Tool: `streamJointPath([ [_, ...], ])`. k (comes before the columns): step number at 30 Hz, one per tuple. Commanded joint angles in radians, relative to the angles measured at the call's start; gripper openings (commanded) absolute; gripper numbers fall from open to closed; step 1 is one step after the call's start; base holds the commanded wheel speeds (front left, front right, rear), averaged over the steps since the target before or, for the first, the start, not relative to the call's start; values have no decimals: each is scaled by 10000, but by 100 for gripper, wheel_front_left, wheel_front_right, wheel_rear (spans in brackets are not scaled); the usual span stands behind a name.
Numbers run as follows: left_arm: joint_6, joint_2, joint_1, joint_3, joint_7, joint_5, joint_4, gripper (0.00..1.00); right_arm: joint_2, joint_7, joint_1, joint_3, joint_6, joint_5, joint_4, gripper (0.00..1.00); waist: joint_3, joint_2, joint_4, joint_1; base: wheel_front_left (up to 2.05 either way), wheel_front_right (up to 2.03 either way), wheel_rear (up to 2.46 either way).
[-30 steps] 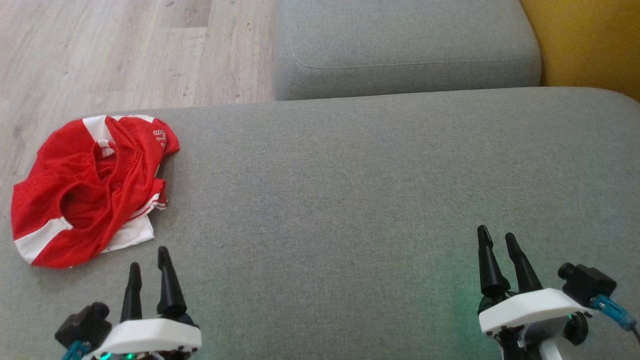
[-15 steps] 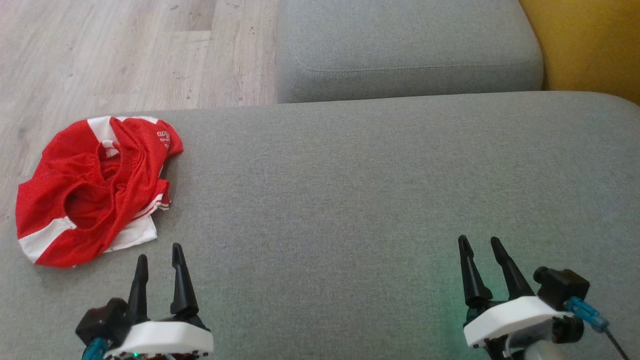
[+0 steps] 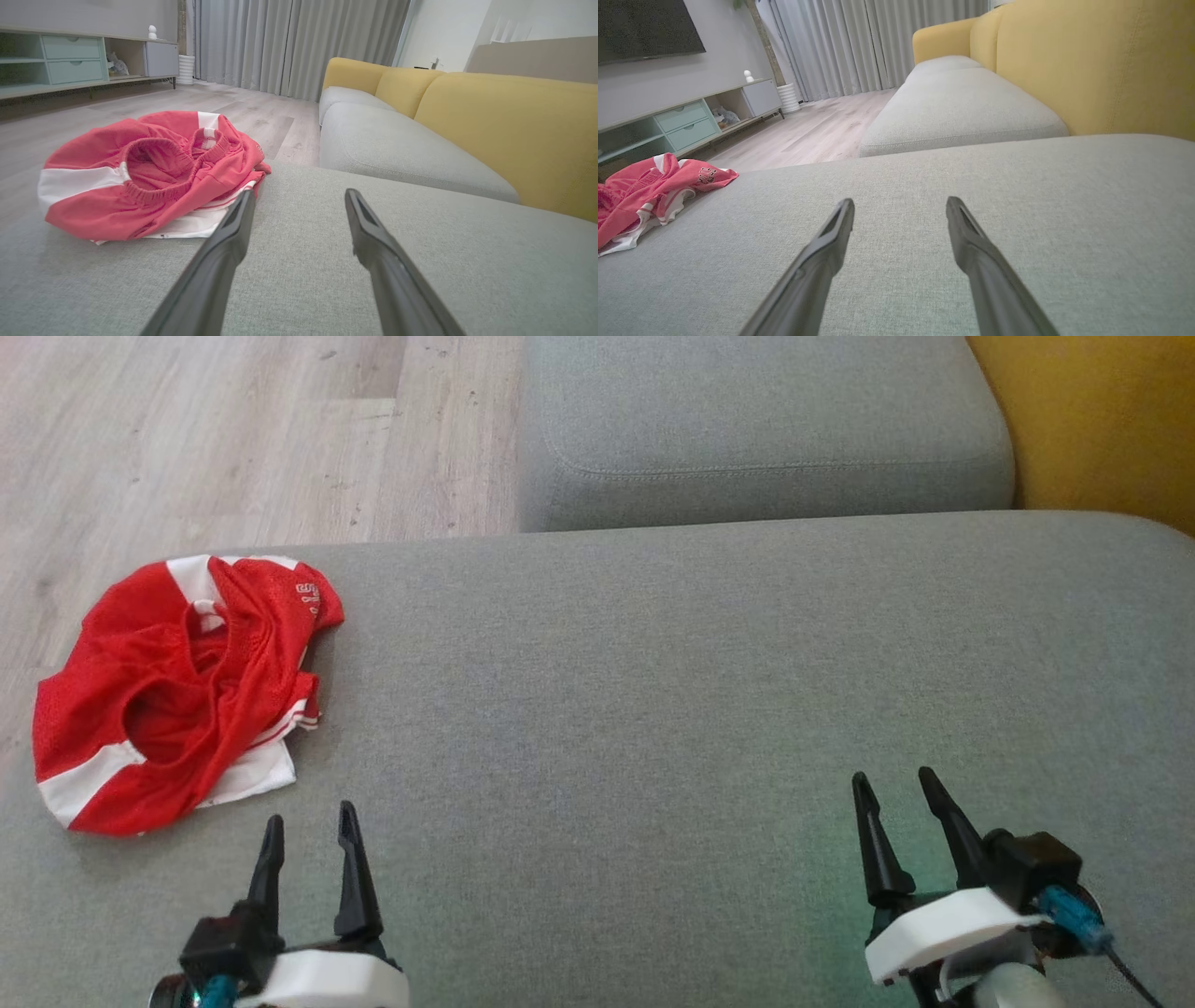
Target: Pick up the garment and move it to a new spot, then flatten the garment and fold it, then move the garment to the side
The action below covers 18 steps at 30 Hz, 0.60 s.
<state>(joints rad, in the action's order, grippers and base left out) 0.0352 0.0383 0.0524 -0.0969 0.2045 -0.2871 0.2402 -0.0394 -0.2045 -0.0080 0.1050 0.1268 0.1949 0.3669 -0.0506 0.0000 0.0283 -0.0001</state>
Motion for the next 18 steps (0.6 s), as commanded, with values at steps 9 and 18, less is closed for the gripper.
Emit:
streamJointPath([
  [9,78,115,-287,141,420,1216,34,100,-103,-421,-498,-68,37,-1178,141,100,-83,0,16,1,0,0,0],
  [18,171,120,-339,195,573,1624,340,100,-108,-573,-599,-257,39,-1809,379,100,-92,0,-46,1,0,0,0],
])
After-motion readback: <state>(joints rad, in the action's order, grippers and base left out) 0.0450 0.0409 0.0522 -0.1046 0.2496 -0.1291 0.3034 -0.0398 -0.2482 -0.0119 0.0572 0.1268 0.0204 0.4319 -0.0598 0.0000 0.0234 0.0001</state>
